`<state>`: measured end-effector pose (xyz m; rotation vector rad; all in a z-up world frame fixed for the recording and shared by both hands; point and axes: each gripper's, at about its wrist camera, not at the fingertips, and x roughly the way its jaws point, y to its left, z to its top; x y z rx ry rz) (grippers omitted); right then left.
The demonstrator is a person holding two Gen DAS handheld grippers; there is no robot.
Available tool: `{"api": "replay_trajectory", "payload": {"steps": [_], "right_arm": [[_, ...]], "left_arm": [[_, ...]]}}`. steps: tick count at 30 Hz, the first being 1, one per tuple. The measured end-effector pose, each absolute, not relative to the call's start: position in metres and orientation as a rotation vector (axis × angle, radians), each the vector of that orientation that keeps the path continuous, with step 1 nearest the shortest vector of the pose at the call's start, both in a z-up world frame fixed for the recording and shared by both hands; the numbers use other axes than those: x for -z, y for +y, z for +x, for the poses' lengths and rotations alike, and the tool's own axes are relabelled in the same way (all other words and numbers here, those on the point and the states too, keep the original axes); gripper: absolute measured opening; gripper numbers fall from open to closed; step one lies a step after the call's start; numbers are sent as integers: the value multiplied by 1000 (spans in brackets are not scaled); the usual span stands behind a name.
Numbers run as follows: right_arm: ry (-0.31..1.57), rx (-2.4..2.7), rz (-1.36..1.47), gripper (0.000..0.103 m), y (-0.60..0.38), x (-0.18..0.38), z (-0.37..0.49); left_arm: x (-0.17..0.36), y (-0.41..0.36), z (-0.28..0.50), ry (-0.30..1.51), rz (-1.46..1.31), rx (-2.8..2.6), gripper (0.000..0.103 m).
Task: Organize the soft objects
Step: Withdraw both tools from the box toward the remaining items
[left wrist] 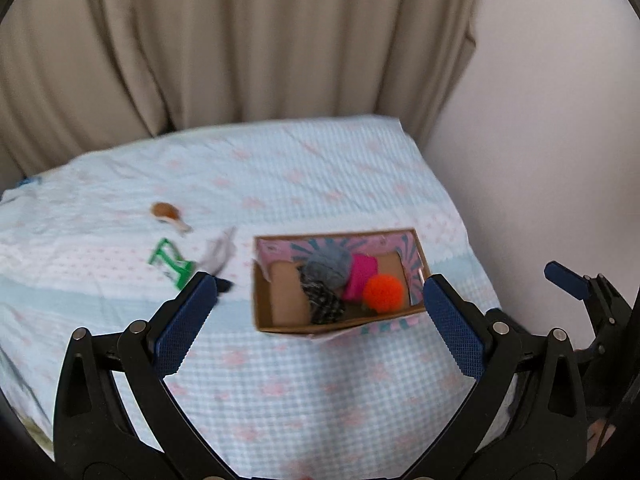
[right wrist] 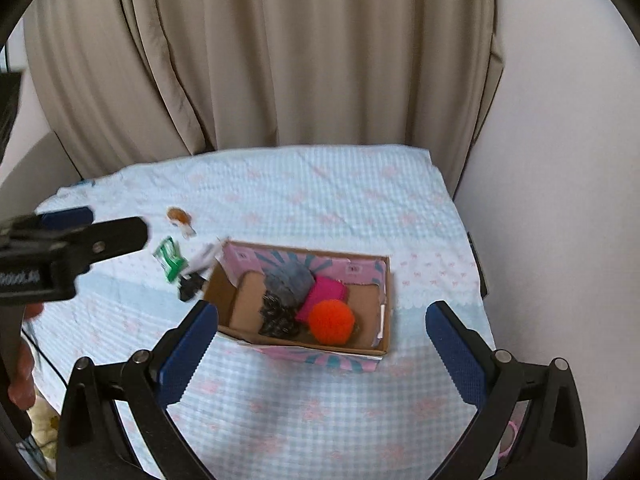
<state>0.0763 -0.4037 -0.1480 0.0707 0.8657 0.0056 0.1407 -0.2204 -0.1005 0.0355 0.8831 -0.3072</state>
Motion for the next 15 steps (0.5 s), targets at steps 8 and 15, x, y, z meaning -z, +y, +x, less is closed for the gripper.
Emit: {"api": "replay_trajectory", "payload": {"steps": [8,15], "right_arm": [[735,33,96,103,-358,95,41],[678,21,156,103,-302,78,31]], "left_arm": [[61,-124,90,753,-17,165,103],[54,-34,75,730,-53,105,103]]}}
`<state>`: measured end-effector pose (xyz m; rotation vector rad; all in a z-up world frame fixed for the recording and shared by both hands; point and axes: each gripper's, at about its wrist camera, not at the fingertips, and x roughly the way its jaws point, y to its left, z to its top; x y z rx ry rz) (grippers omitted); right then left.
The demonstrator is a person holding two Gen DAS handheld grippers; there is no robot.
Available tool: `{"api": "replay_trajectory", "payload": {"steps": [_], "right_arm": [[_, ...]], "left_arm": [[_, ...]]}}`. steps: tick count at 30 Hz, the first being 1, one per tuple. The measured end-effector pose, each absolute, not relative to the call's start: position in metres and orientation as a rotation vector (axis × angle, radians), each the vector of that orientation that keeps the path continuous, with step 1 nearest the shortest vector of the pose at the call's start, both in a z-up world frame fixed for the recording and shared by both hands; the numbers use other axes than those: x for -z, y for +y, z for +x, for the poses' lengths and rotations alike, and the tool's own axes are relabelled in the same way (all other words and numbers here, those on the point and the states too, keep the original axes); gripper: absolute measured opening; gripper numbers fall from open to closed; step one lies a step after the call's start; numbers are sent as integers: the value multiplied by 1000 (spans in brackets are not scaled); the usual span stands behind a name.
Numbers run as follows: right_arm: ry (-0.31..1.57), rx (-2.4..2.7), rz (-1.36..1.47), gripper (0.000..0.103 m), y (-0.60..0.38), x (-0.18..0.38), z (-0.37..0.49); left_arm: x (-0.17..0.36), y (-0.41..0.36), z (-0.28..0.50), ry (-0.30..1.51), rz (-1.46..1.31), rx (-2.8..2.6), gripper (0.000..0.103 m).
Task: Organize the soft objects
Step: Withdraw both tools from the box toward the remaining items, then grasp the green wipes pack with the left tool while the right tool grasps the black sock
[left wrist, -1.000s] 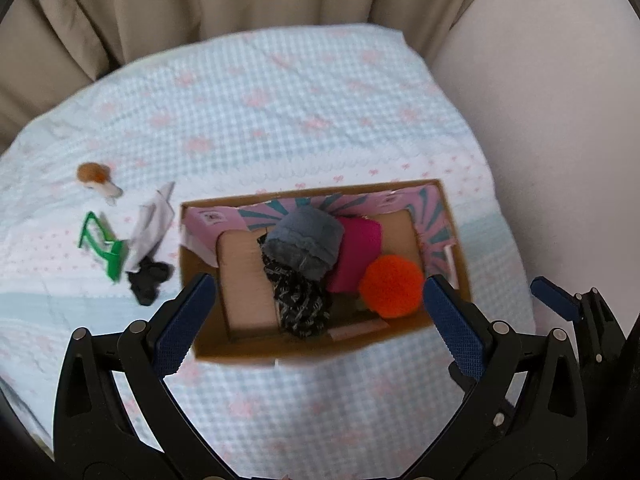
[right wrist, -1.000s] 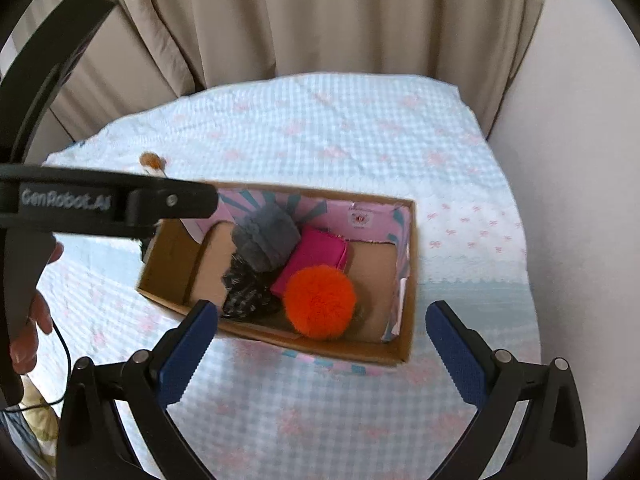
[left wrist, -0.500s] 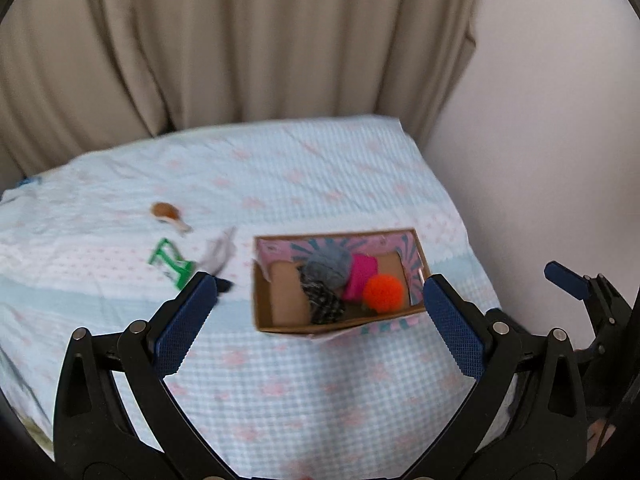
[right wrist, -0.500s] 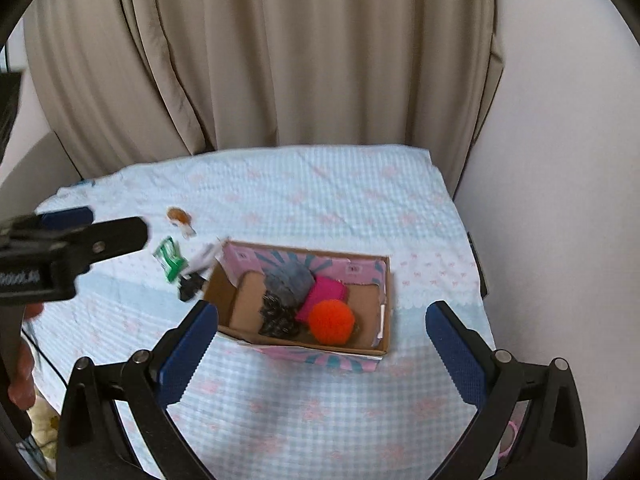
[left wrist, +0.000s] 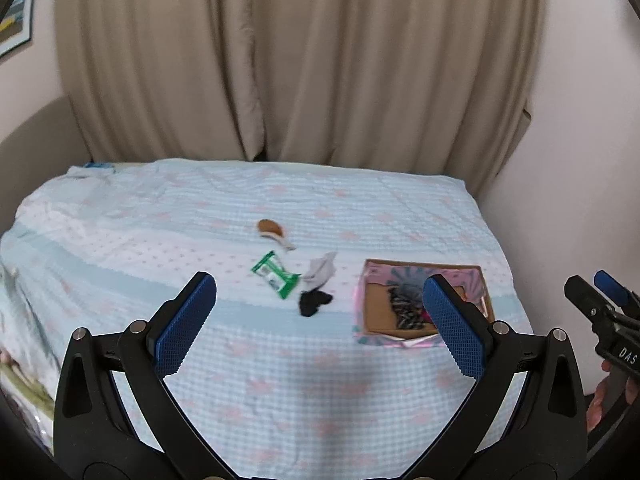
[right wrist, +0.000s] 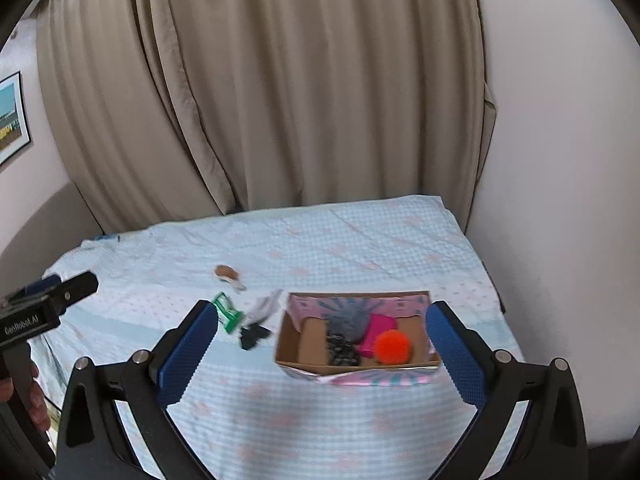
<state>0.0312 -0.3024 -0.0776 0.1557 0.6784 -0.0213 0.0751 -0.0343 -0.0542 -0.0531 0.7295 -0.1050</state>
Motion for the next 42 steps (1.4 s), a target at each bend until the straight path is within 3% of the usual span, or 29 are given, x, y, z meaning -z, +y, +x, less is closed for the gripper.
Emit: {"api": "replay_trajectory", "payload": {"steps": [17,29,39,42], "right_arm": [[654,22,173,103,-144,105,86],[730,33,113,103,-77,206,170],[879,-27,-18,103,-77,313,237],[920,-51,-64,97,-79,350,252]], "left_arm": [[87,114,154,810,-102,173,103],[189,144,270,1008,-171,258,103],[313,97,357,1212,-243,287,102],[353,83,377,1262,-255,284,101]]}}
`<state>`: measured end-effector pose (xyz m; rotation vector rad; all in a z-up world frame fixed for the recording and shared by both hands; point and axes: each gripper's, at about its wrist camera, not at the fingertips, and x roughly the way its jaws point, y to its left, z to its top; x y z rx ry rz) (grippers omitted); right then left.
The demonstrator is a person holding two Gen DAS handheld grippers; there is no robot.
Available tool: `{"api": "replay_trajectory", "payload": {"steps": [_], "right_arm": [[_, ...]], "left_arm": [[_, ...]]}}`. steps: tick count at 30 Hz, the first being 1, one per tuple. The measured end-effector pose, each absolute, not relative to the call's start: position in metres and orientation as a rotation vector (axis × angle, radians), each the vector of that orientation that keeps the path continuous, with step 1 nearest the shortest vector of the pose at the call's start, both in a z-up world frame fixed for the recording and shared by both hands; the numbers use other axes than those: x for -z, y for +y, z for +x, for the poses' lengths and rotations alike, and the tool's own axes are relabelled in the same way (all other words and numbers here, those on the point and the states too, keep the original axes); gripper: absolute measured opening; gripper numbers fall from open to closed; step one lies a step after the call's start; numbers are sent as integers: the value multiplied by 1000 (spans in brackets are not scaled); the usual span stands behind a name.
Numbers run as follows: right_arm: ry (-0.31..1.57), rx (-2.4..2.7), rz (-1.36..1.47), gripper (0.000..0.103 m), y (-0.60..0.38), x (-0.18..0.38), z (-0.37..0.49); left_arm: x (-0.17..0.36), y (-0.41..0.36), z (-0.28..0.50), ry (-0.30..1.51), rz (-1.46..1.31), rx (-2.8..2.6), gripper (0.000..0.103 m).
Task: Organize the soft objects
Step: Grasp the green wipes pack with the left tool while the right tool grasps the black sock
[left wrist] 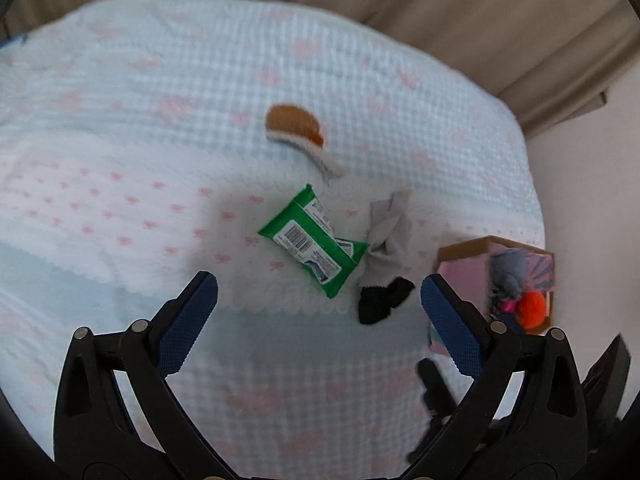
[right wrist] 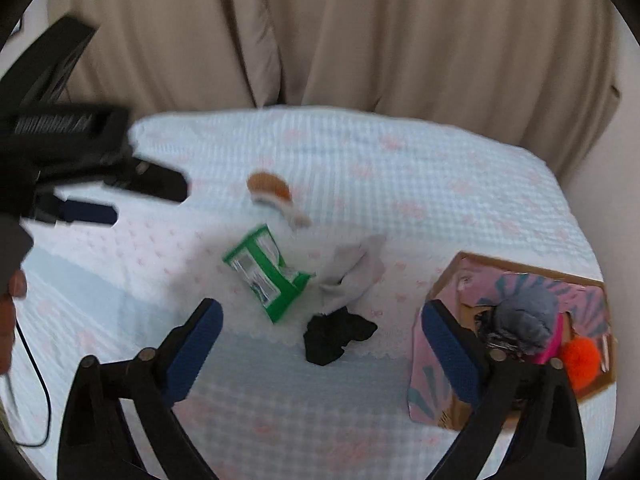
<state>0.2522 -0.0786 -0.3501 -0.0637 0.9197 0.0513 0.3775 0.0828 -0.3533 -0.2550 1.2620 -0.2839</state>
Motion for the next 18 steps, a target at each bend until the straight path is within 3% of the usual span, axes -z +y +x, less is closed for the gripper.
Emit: {"api": "replay_trajectory", "payload": {"steps": [4,9,11,14,18], "right_arm": [[966,-58,-131,85,-78,402,270],[996,-34,-115,83,-86,445,286],[1012,-35,-102,75,-89,460,291],[1042,-42,-83,69,-90,482,297],[1065,-41,-57,64,-93,500,303]], "left_arm": [[404,65,398,1317,-280,282,96],[454,45,414,1359,-289,263,91],[471,39,418,1372,-298,259,90],[488,34,424,1388,-295,256,80],[493,29,431,1357,-268,250,80]]}}
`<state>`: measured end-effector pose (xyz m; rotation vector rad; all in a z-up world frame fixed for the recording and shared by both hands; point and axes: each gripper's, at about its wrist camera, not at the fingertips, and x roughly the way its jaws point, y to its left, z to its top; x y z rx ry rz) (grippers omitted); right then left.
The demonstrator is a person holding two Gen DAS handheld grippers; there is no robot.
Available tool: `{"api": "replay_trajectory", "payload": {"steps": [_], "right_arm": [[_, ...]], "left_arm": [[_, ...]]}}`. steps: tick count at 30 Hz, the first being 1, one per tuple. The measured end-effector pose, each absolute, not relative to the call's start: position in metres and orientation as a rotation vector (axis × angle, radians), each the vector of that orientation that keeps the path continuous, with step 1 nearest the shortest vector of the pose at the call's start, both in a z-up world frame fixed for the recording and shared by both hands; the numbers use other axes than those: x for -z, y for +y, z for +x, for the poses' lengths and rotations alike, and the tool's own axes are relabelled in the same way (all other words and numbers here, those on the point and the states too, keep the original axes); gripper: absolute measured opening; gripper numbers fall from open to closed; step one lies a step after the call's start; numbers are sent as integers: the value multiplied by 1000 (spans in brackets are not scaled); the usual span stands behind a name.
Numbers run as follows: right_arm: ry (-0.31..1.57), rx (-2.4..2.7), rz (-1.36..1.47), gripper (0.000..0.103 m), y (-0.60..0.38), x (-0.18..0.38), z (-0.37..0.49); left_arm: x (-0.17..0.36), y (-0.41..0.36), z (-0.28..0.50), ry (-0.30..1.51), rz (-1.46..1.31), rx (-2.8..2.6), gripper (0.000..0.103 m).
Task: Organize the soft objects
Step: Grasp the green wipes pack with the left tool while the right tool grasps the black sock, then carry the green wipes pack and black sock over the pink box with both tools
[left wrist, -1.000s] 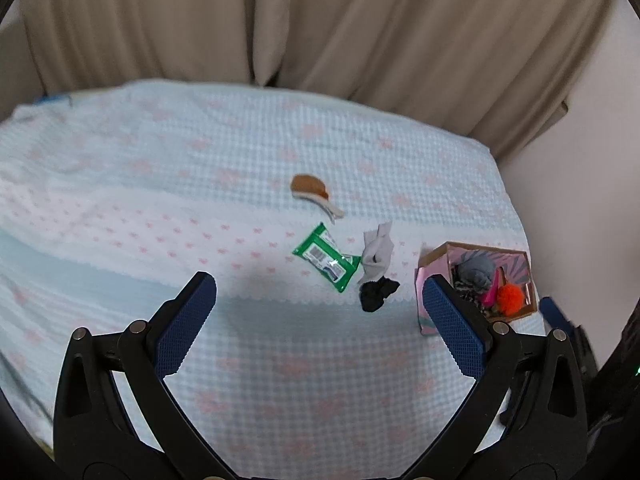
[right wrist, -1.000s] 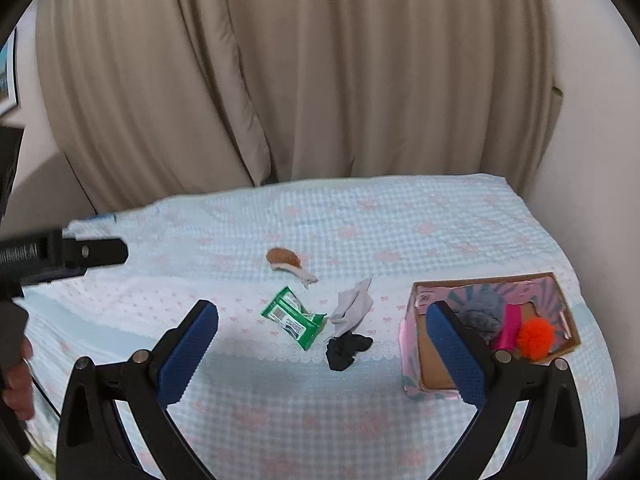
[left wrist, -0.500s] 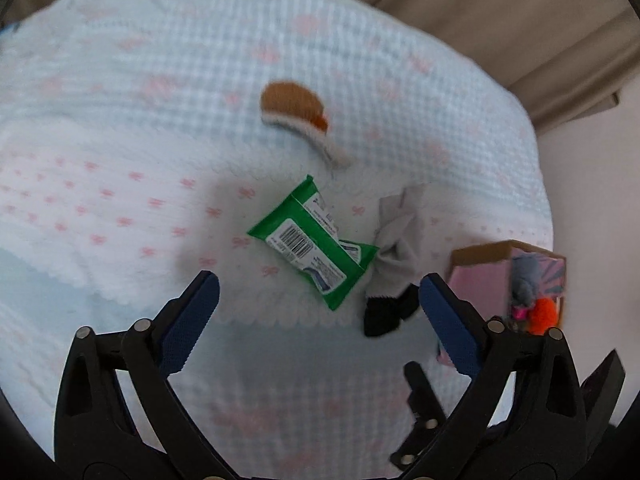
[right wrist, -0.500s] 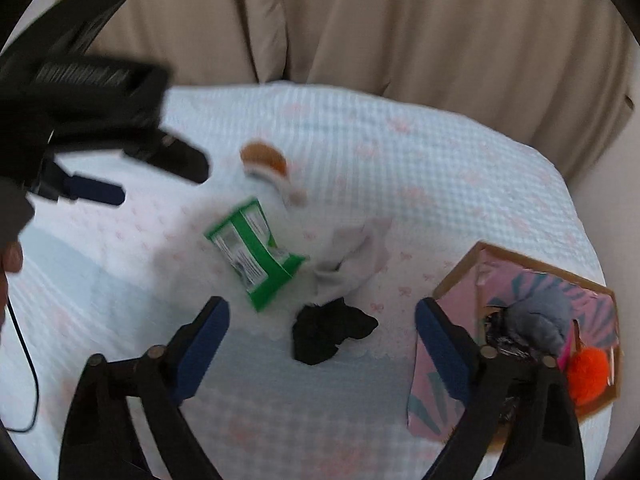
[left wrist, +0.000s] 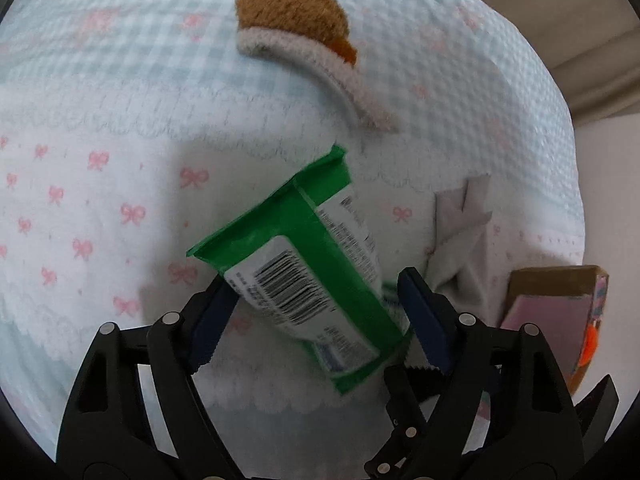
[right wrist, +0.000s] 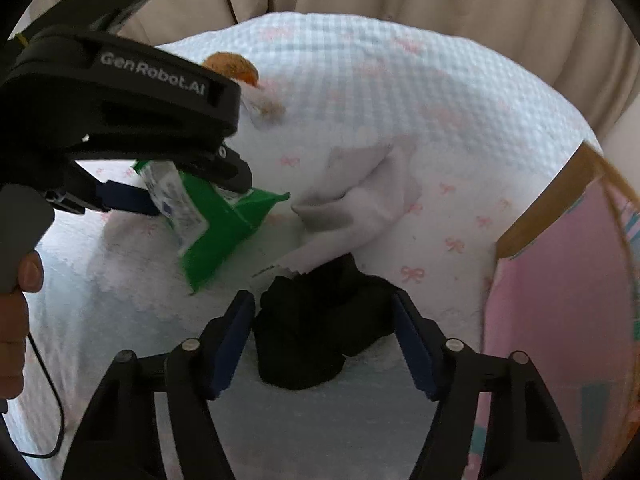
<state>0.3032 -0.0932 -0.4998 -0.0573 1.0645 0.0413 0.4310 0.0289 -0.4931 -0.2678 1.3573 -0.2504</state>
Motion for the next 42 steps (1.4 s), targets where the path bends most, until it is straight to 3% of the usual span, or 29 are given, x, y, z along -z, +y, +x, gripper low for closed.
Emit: {"api": "replay_trajectory", "payload": {"steps": [4,6,9,12,16,25,42], "right_arm": [[1051,-39,-41,63,-95,505,305],[1043,-42,-52,62,-94,505,303],[1033,-38,-81,48,-91,504,298],[1035,-20,-99,34,-92,503,293],[1036,-15,-73,24,-99,498,290],[990,6,-19,24,-105,456,273],[890,37,167,24,-107,274,182]], "left_arm": [[494,19,436,1345,-201,239,75],[493,14,433,1334,-126,226,61],[490,15,430,1315,-90,219,44],[489,23,430,1309,-118,220,39],[483,27,430,1307,-138,226,37],[432,40,400,1249,-141,250,37],[240,59,293,1101,-63,350,37]]}}
